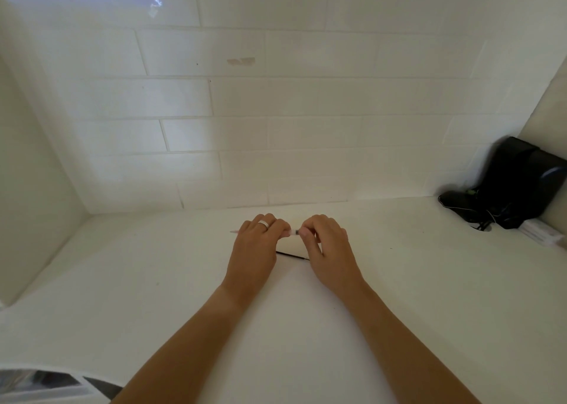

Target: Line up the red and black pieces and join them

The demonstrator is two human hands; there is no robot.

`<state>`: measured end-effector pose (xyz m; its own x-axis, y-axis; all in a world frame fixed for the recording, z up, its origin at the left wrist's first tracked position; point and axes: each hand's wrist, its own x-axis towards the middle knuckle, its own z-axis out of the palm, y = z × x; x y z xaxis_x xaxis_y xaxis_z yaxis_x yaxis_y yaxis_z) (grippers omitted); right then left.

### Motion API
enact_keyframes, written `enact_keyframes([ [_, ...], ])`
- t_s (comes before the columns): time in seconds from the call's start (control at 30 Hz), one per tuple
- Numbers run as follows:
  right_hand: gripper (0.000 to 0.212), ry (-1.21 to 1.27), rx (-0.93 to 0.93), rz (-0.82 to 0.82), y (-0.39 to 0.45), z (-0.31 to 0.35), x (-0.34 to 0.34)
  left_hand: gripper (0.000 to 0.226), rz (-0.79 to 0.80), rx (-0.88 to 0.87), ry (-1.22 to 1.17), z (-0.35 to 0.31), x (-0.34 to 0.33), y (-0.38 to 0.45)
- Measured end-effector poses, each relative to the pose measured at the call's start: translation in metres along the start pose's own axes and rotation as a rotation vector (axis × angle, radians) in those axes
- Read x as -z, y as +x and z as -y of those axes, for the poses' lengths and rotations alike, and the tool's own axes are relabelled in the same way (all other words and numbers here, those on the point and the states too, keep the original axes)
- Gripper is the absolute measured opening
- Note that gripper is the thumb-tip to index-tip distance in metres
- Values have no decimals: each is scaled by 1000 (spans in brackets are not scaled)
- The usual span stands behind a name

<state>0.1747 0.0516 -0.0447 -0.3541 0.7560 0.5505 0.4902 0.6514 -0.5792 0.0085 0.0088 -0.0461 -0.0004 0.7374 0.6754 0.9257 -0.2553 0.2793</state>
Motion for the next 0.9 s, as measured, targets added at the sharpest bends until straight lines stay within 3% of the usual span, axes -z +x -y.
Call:
enact_keyframes([
  [0.23, 3, 74, 21, -11, -1, 3, 2, 27, 12, 6, 10, 2, -3, 0],
  [0.43, 9, 78, 13, 19, -1, 6, 4, 22, 2, -2, 27, 5, -4, 0],
  [0.9, 7, 186, -20, -19, 0, 7, 8, 43, 77, 8, 22, 4, -4, 1],
])
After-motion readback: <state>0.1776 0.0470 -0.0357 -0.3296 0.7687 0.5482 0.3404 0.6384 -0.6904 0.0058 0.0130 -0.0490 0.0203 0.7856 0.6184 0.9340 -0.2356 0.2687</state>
